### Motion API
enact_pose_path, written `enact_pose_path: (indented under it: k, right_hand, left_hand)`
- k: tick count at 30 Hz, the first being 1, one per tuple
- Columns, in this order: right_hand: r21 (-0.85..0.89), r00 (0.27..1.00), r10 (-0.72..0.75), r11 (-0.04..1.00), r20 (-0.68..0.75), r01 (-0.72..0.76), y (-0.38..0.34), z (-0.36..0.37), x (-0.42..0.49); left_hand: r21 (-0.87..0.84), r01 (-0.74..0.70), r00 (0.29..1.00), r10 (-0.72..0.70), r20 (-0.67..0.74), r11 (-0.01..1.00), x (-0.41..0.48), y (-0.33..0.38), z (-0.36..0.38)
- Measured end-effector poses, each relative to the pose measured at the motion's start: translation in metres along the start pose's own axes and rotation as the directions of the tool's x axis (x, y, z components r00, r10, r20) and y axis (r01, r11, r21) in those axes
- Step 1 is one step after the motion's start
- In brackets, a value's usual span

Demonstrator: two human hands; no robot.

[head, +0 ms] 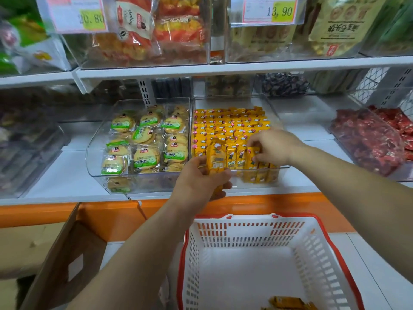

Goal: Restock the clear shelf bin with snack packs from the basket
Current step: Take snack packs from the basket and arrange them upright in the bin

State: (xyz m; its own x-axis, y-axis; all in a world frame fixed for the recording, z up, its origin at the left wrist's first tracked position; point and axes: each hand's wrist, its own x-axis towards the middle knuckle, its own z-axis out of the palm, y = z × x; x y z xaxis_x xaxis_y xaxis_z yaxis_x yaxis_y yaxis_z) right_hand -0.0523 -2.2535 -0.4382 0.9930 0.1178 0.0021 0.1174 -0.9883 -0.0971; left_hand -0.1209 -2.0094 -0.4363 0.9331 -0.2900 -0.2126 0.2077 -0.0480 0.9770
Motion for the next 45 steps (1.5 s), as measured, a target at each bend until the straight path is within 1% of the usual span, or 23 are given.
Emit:
enact_pose_path:
  k: [4, 8, 10, 12, 14, 16, 18, 21, 22, 23, 25, 26, 27, 30, 32, 33, 34, 35, 37, 38, 41, 43, 45]
  right_hand:
    - [-0.041, 1.000, -0.002, 0.999, 0.001, 0.002, 0.001, 0.006, 0.000]
    - [0.028, 1.000, 0.021, 0.999, -0.007, -0.021, -0.002, -0.005, -0.008]
    - [0.069, 0.995, 0.030, 0.997, -0.094, -0.024, -0.004, -0.017, -0.025]
    - [0.210, 0.980, 0.033, 0.978, -0.198, 0.009, -0.007, -0.022, -0.054]
    - [0.461, 0.978, 0.057, 0.887, -0.201, 0.043, -0.014, -0.017, -0.093]
    - [0.674, 0.989, 0.072, 0.738, -0.129, 0.034, -0.024, -0.009, -0.123]
    - [0.791, 0.991, 0.099, 0.612, -0.092, 0.012, -0.030, -0.002, -0.133]
    - [0.924, 0.982, 0.178, 0.381, -0.066, -0.007, -0.038, -0.008, -0.130]
    - [0.939, 0.982, 0.177, 0.345, -0.065, 0.000, -0.041, -0.011, -0.131]
    - [0.938, 0.985, 0.157, 0.347, -0.072, 0.013, -0.042, -0.011, -0.133]
    - [0.896, 0.987, 0.116, 0.442, -0.108, 0.046, -0.039, -0.011, -0.136]
    - [0.862, 0.986, 0.110, 0.504, -0.126, 0.054, -0.036, -0.010, -0.137]
    - [0.841, 0.986, 0.108, 0.538, -0.130, 0.052, -0.032, -0.010, -0.138]
    - [0.835, 0.996, 0.065, 0.550, -0.056, 0.012, -0.027, -0.009, -0.139]
    - [0.824, 1.000, -0.009, 0.567, 0.017, -0.009, -0.031, -0.006, -0.140]
    - [0.820, 0.999, -0.029, 0.572, 0.021, -0.001, -0.034, -0.004, -0.140]
    - [0.821, 1.000, -0.012, 0.571, -0.003, 0.010, -0.038, -0.003, -0.138]
    - [0.831, 0.998, 0.043, 0.556, -0.042, 0.011, -0.042, -0.002, -0.136]
    - [0.903, 0.981, 0.181, 0.429, -0.067, -0.018, -0.049, -0.005, -0.127]
    - [0.914, 0.976, 0.205, 0.406, -0.075, -0.015, -0.052, -0.008, -0.122]
    - [0.830, 0.971, 0.131, 0.549, -0.202, 0.099, -0.056, -0.013, -0.108]
    - [0.839, 0.963, 0.130, 0.527, -0.236, 0.135, -0.055, -0.017, -0.098]
    - [0.830, 0.946, 0.151, 0.532, -0.286, 0.166, -0.049, -0.024, -0.087]
  left_hand:
    - [0.013, -0.009, 1.000, 0.009, 0.003, 1.000, 0.002, 0.002, -0.002]
    - [0.011, -0.003, 1.000, 0.003, -0.003, 1.000, 0.002, 0.001, -0.002]
    - [0.011, -0.004, 1.000, 0.003, 0.006, 1.000, 0.002, 0.001, -0.001]
    - [0.009, 0.002, 0.999, -0.002, 0.034, 1.000, 0.002, 0.000, 0.000]
    - [0.026, 0.006, 0.997, -0.008, 0.077, 1.000, 0.002, -0.002, 0.002]
    - [0.073, 0.001, 0.991, -0.011, 0.130, 0.997, 0.001, -0.004, 0.005]
    - [0.104, -0.007, 0.981, -0.014, 0.194, 0.995, -0.001, -0.005, 0.011]
    - [0.111, -0.020, 0.958, -0.013, 0.287, 0.994, -0.006, -0.007, 0.021]
    - [0.122, -0.023, 0.947, -0.018, 0.320, 0.992, -0.007, -0.008, 0.024]
    - [0.139, -0.026, 0.937, -0.025, 0.348, 0.990, -0.009, -0.007, 0.026]
    - [0.181, -0.051, 0.932, -0.018, 0.363, 0.982, -0.011, -0.006, 0.030]
    - [0.185, -0.061, 0.943, -0.005, 0.334, 0.981, -0.010, -0.005, 0.032]
    - [0.177, -0.055, 0.960, 0.003, 0.280, 0.983, -0.009, -0.004, 0.033]
    - [0.141, -0.043, 0.994, 0.028, 0.107, 0.989, -0.004, -0.004, 0.032]
    - [0.071, -0.037, 0.995, 0.030, 0.093, 0.997, -0.003, -0.003, 0.030]
    - [0.049, -0.036, 0.994, 0.030, 0.109, 0.998, -0.004, -0.003, 0.030]
    - [0.053, -0.040, 0.992, 0.033, 0.121, 0.998, -0.005, -0.003, 0.030]
    - [0.069, -0.043, 0.992, 0.034, 0.124, 0.997, -0.005, -0.003, 0.031]
    - [0.098, -0.065, 0.993, 0.054, 0.110, 0.993, -0.005, -0.003, 0.031]
    - [0.110, -0.079, 0.993, 0.067, 0.102, 0.991, -0.005, -0.003, 0.031]
    - [0.091, -0.128, 0.988, 0.120, 0.093, 0.988, -0.004, 0.001, 0.031]
    - [0.109, -0.181, 0.982, 0.174, 0.067, 0.978, -0.001, 0.005, 0.029]
    - [0.216, -0.249, 0.968, 0.252, 0.014, 0.944, 0.005, 0.006, 0.024]
